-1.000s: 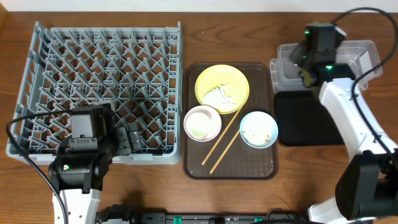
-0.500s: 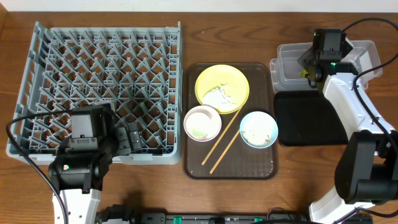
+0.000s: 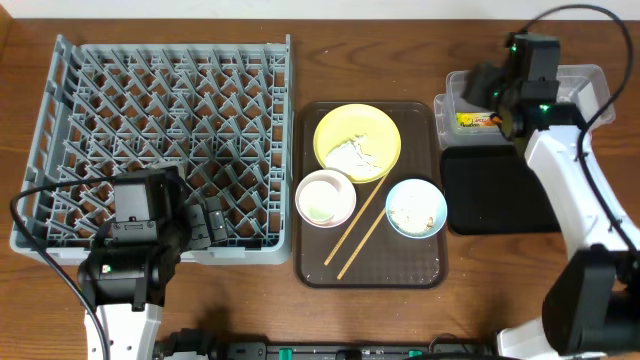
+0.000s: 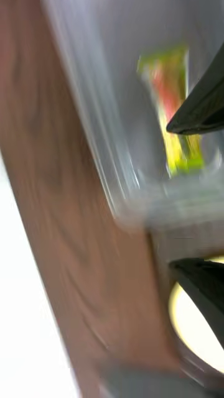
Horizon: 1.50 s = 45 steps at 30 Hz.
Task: Sort waste into correct bins and load items into the dishwasher rack
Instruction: 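Move the right gripper back and grasp the white tissue on the plate, then carry the tissue right and release it into the clear bin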
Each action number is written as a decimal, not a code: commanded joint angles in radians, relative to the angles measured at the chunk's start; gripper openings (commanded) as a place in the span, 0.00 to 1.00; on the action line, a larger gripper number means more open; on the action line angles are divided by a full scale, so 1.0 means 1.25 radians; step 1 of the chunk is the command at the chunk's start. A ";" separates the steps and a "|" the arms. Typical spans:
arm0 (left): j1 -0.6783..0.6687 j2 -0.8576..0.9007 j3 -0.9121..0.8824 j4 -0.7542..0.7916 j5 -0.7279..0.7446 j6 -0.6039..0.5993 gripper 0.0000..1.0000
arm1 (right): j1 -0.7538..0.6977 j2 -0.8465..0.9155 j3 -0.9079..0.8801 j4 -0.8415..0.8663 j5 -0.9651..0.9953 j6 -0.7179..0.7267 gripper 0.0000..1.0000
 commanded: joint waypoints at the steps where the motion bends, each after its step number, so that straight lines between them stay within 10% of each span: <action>1: -0.003 -0.001 0.020 -0.002 -0.002 -0.007 1.00 | 0.071 -0.005 0.004 -0.039 -0.149 -0.146 0.66; 24: -0.003 -0.001 0.020 -0.002 -0.001 -0.008 1.00 | 0.370 0.255 0.004 0.012 -0.022 -0.038 0.67; 35: -0.003 -0.001 0.020 -0.002 -0.002 -0.008 1.00 | 0.345 0.244 0.004 0.034 0.017 -0.001 0.05; 45: -0.003 -0.001 0.020 -0.002 -0.002 -0.008 1.00 | 0.188 0.027 0.004 0.059 0.217 -0.001 0.01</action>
